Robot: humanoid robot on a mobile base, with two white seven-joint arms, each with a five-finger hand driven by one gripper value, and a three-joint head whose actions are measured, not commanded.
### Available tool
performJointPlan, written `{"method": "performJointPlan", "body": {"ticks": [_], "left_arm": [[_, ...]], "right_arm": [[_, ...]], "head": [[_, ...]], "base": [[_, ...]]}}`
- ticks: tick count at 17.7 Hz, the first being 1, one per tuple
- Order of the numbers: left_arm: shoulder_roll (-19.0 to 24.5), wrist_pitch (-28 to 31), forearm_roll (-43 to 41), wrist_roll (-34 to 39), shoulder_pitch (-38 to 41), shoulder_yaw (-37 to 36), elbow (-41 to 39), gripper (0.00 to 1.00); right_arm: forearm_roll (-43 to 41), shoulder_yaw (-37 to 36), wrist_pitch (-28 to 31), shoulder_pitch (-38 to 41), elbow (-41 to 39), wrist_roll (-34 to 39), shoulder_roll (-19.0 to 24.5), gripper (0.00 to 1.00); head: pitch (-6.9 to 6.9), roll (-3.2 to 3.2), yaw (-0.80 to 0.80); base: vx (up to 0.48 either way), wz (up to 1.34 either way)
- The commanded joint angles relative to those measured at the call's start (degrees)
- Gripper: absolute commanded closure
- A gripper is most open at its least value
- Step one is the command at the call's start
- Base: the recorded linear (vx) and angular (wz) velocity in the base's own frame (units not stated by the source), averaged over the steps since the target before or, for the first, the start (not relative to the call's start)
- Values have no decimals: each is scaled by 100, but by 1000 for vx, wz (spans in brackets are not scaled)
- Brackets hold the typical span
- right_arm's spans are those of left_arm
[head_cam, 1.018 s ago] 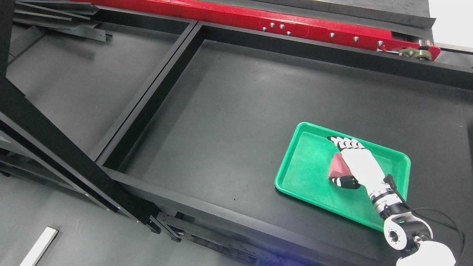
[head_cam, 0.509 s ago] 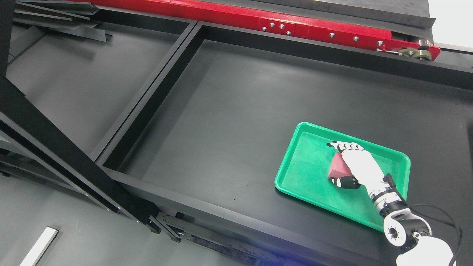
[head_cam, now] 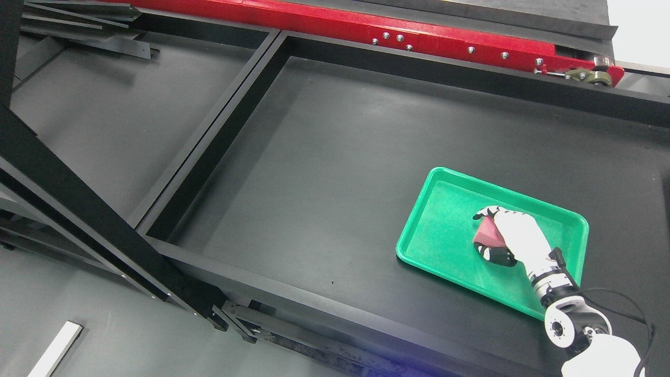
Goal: Pick pink block from left shelf to tray
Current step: 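Close the right hand fingers around the pink cube, then lift the pink cube up out of the green tray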
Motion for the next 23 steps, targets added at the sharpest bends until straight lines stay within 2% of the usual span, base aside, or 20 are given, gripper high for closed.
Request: {"method": "performJointPlan", "body": {"ticks": [1,4,12,17,23], "left_arm": [[100,-5,-9,-3,-132,0,-100,0],[100,-5,-9,-3,-141,0,-100,0],[100,-5,-9,-3,-132,0,-100,0],[100,-5,-9,-3,-132,0,-100,0],[100,-5,-9,-3,-141,0,-100,0]], "right_arm": [[-85,-95,-27,-8,183,5,-11,96],[-252,-350,-45,1,69,-213,15,97],[-727,-746,-466,299,-756,-1532,15,96],[-999,-913,-836,800,-1741,-1656,68,96],[-1245,-957,-897,976,-2058,-1656,77,96]], "head": [[0,0,0],[0,0,0],[0,0,0],[0,0,0],[0,0,0]], "base": [[0,0],[0,0],[0,0],[0,0],[0,0]]}}
